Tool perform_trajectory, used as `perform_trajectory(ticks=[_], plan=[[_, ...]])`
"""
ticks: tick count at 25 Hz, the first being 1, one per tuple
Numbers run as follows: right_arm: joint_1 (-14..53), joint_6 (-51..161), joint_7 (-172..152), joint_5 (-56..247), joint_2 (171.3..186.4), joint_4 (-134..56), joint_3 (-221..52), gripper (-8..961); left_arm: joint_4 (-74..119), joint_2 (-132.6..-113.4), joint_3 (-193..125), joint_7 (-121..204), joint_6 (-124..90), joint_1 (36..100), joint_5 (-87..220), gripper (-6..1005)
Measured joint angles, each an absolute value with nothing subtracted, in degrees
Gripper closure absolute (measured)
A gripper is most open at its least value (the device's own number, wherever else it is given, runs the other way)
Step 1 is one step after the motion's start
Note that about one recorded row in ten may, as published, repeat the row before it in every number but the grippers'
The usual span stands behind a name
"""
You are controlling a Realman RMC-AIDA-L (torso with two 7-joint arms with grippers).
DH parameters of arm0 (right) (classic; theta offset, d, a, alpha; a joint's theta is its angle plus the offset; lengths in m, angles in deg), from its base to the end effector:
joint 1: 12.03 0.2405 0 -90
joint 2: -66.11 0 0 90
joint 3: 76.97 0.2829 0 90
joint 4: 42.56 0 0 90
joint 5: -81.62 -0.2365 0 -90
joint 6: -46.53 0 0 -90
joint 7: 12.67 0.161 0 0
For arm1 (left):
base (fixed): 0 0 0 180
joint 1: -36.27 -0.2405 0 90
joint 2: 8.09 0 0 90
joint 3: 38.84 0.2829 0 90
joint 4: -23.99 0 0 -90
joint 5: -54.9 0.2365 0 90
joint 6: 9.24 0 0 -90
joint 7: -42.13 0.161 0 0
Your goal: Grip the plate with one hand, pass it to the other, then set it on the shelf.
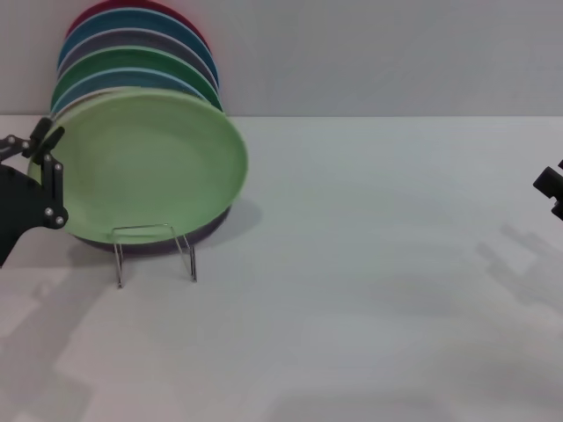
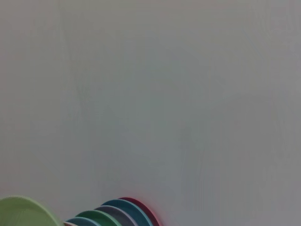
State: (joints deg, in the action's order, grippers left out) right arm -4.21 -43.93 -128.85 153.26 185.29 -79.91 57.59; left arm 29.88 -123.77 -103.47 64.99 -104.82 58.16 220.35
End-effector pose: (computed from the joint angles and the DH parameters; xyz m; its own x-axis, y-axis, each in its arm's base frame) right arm 0.3569 0.2889 0.0435 0.5251 -0.0191 -0.8508 -0.6669 -0.6303 -0.3975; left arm -0.3251 0.3215 -0.0059 0.8025 -0.5876 0.1034 0.0370 -0.1240 -0.9916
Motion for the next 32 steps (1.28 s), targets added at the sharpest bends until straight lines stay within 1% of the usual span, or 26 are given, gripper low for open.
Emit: perform_trajectory(ticks=[5,7,11,16,19,22,27,30,32], plan=[[-4.13,-43.98,-128.86,153.25,185.29,-79.91,57.59,367,29.73,-124.66,-103.29,68.38,-103.49,57.80,220.40,958],[-4.01,-43.99,-128.86,153.25,185.29,-79.91,57.58,366,29.72,-125.91,-103.38,73.81,-102.06,57.76,220.38,946],[-3.95,-44.04,-128.86,153.25,185.29,-79.91,57.59,363,29.83,-126.13,-103.05,75.85,-101.17,57.77,220.42,899],[-4.14,-44.09,-128.87,153.25,185.29,-79.91,57.61,361,30.19,-126.23,-102.97,76.43,-101.37,56.97,220.41,707],[-4.46,-44.09,-130.51,153.19,185.39,-79.89,57.98,359,31.20,-126.36,-103.06,77.21,-102.87,54.54,220.37,546],[-5.06,-43.91,-136.40,152.38,185.66,-78.67,58.39,358,33.79,-126.53,-104.14,75.68,-104.56,50.79,220.07,543],[-5.26,-43.39,-149.10,144.75,185.90,-69.68,59.59,355,35.02,-126.66,-107.14,66.36,-105.14,47.60,219.61,539],[-5.27,-43.27,-157.13,138.98,185.98,-63.97,59.30,274,34.94,-126.92,-111.07,54.28,-105.17,46.67,219.08,536],[-5.25,-42.81,-159.68,136.61,185.99,-61.68,59.21,220,34.16,-126.95,-113.43,43.22,-104.12,46.48,217.62,479]])
